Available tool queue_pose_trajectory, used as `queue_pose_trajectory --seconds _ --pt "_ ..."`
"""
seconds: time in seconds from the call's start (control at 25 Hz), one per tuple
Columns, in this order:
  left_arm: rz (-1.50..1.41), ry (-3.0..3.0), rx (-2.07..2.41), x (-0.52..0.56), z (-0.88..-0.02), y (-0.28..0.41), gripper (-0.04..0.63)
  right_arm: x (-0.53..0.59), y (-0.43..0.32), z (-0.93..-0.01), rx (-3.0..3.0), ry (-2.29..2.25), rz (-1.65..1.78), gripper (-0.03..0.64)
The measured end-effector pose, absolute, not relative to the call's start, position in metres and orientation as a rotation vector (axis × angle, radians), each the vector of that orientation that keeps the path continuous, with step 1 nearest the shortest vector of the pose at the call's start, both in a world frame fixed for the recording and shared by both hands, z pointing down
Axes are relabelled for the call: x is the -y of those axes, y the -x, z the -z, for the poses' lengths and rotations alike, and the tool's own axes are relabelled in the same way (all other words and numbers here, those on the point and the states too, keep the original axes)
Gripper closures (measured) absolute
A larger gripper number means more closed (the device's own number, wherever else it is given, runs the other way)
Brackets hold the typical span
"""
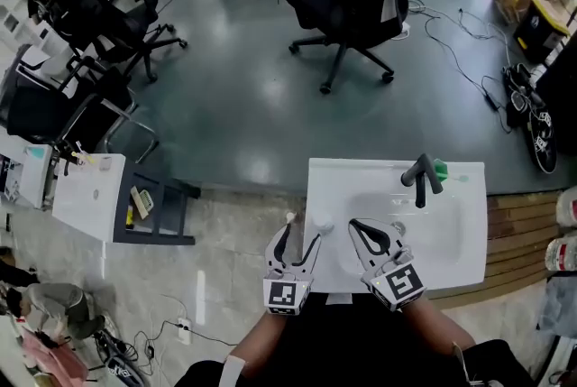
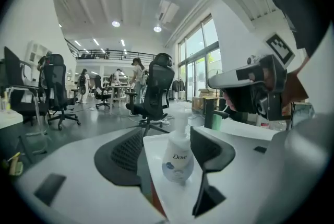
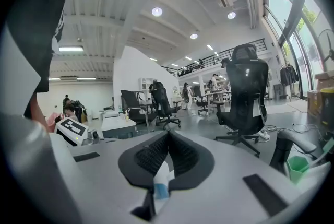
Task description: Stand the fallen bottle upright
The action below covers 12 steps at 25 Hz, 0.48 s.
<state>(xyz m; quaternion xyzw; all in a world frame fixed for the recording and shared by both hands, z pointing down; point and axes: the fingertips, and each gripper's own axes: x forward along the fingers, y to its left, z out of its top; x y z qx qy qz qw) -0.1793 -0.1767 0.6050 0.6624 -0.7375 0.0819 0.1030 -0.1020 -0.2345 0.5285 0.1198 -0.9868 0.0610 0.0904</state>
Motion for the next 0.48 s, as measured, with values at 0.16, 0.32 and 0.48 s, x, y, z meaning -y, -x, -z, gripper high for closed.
queue_pose_trajectory --seconds 0.16,0.32,0.48 --pt "-0.114 -1.951 2.3 0.164 -0.562 0.191 0.363 0.231 0.111 -0.514 2.963 -0.346 -0.161 0.601" --pt "-0.088 -1.911 2.412 0.154 -0.533 0.203 0.483 0.226 0.113 -0.497 3.002 -0.335 -0.128 0.601" --pt "-0.142 -1.877 2.417 0.151 -0.521 0.21 0.576 0.222 0.114 -0.479 3.03 -0.313 -0.065 0.603"
